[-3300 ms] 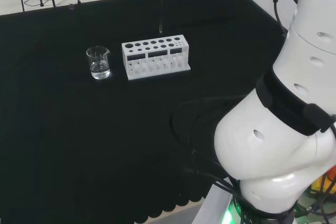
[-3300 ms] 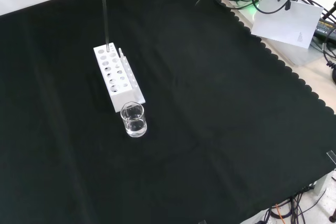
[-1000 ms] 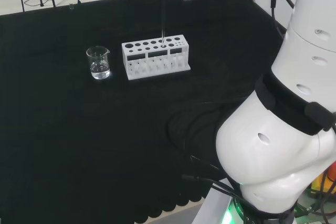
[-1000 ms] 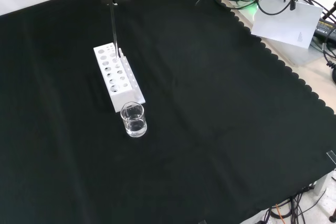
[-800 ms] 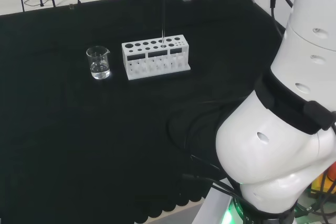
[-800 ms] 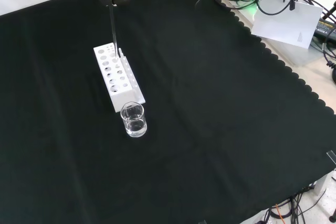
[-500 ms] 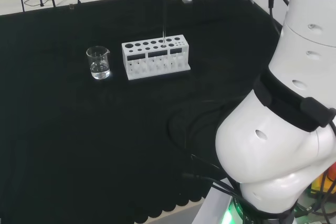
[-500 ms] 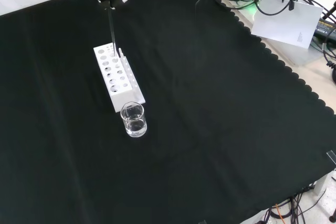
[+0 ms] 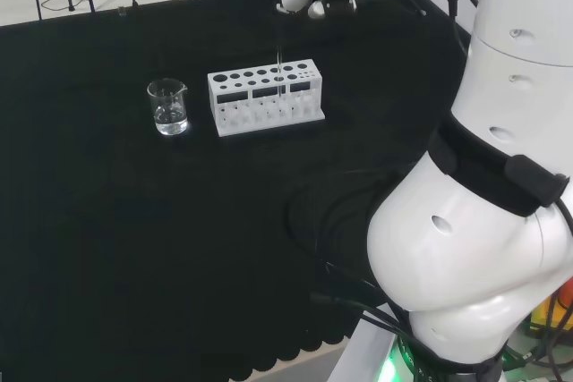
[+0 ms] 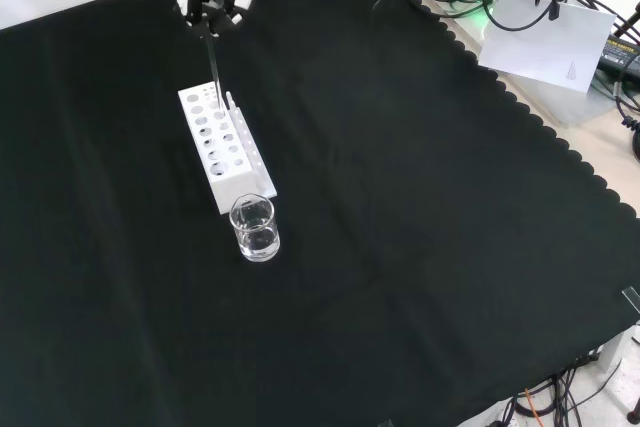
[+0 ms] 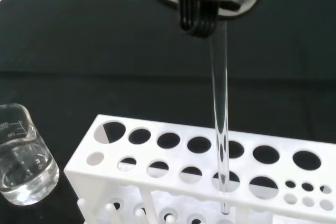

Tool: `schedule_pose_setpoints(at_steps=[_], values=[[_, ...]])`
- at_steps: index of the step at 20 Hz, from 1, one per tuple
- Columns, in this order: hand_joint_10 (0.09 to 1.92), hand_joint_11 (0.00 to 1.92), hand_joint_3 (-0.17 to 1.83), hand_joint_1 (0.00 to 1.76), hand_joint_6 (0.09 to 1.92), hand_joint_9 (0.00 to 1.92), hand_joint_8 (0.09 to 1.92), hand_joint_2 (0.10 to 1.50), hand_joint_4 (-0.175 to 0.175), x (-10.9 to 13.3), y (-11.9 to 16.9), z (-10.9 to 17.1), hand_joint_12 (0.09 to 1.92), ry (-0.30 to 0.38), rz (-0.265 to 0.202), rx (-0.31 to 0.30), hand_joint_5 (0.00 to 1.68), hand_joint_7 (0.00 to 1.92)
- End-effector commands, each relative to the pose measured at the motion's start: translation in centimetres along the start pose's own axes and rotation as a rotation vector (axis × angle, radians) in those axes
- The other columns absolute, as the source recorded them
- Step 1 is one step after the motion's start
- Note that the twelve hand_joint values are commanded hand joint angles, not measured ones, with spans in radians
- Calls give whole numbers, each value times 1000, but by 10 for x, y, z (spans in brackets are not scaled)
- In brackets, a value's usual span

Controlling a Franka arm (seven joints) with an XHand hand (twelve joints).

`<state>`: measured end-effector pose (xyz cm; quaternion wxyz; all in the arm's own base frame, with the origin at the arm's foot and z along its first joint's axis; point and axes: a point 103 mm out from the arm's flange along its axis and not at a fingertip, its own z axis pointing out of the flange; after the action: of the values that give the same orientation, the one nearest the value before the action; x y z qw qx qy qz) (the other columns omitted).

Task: Put the glass rod back on the white test tube rack.

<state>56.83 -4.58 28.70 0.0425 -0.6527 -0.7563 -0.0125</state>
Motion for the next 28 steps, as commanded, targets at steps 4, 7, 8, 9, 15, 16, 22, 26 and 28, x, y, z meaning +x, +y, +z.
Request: schedule_pose_setpoints(at_steps=[4,7,8,9,15,16,22,26,28], values=[[498,1703,644,1320,553,1831,812,676,-175,-7,11,17,584,17,12,22,1183,1340],[498,1703,645,1320,553,1831,812,676,-175,-11,13,23,584,18,21,33,1183,1341],[498,1703,645,1320,553,1831,812,676,-175,-13,14,24,584,18,24,36,1183,1341],[498,1703,645,1320,553,1831,812,676,-175,-14,14,25,584,16,28,39,1183,1341],[498,1703,646,1320,553,1831,812,675,-175,-20,16,29,585,15,40,44,1183,1341],[498,1703,646,1320,553,1831,812,675,-175,-20,17,29,585,15,42,44,1183,1341],[498,1703,647,1320,553,1832,812,674,-175,-27,17,31,585,23,55,51,1183,1341],[497,1704,648,1320,554,1830,811,674,-175,-27,18,33,586,-5,43,69,1183,1341],[498,1707,647,1320,562,1827,805,675,-175,-25,19,34,587,1,35,80,1180,1344]])
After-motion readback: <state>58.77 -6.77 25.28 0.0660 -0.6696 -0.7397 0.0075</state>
